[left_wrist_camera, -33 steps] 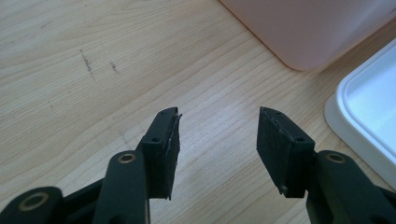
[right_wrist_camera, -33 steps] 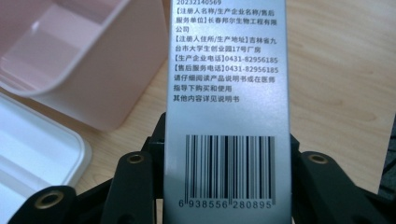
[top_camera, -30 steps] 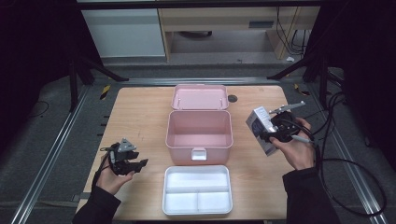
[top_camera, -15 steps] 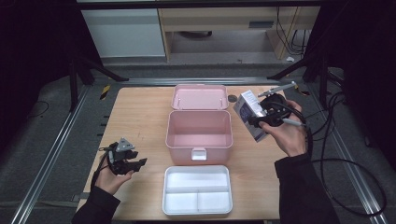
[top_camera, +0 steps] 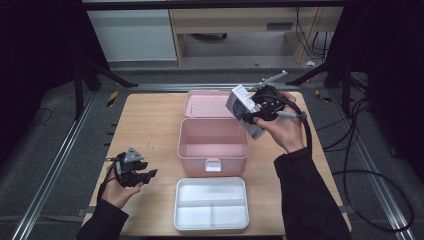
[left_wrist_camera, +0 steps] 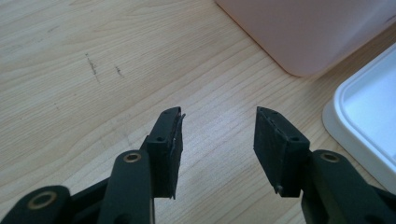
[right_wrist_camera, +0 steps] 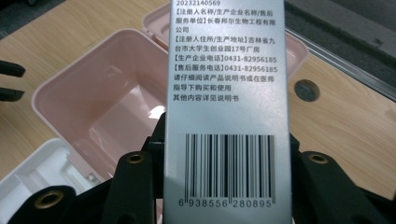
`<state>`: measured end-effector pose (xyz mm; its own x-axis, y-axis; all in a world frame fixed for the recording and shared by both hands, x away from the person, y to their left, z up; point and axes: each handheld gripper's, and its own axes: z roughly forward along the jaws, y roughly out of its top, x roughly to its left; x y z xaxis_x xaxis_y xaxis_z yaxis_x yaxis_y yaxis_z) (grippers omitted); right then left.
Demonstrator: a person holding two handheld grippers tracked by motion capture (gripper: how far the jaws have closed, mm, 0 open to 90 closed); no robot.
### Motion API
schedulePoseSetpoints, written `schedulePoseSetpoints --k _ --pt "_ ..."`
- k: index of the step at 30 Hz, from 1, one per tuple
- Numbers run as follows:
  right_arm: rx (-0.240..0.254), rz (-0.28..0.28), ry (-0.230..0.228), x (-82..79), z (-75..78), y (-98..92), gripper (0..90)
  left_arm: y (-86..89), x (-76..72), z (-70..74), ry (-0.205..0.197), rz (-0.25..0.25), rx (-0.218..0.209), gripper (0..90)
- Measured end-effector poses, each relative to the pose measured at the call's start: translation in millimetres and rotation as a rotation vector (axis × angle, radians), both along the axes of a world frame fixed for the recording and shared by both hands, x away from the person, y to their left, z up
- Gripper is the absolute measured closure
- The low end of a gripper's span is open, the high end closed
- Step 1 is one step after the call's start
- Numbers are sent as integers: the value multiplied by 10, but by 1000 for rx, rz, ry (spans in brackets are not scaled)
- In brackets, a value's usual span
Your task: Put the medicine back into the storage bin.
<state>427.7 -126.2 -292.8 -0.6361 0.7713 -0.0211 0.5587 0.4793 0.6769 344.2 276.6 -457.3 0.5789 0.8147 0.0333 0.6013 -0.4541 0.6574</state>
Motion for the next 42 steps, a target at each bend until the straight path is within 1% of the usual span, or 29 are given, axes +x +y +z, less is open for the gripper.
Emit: schedulePoseSetpoints --k 3,6,10,11,17,19,23,27,29,30,35,36,37,38,40,42 --pt "-2 24 11 49 -26 117 565 -7 0 0 -2 -4 0 522" --pt "-12 47 9 97 -66 240 564 -5 3 -10 1 -5 0 524" --pt "-19 86 17 159 -135 396 564 -4 0 -10 -2 -6 -2 524" --pt "-24 101 16 172 -154 432 564 -4 0 -6 -2 -8 0 524" --pt "-36 142 40 249 -300 609 564 -9 -7 4 -4 -13 -1 524" --pt "-57 154 49 272 -361 660 563 -11 -10 9 -7 -15 -3 524" --pt "-46 173 86 314 -523 735 562 -16 -15 19 -13 -20 -1 523" --pt "-79 184 119 362 -737 786 560 -27 -18 22 -16 -24 -1 522" --pt "-106 187 130 383 -816 808 558 -31 -20 22 -16 -31 0 522" --pt "-128 191 134 394 -863 826 558 -34 -20 21 -15 -32 0 521" --pt "-157 208 166 432 -1025 897 554 -40 -25 25 -17 -36 0 521" --pt "-155 211 174 438 -1058 911 553 -39 -26 29 -17 -39 3 521" --pt "-145 212 188 444 -1096 923 551 -41 -28 33 -19 -42 3 520" --pt "-147 217 204 451 -1146 936 547 -44 -30 35 -19 -44 3 519" --pt "-158 215 213 460 -1205 950 536 -51 -32 38 -23 -53 4 513" --pt "-149 221 205 469 -1240 950 522 -61 -34 35 -27 -56 6 509"
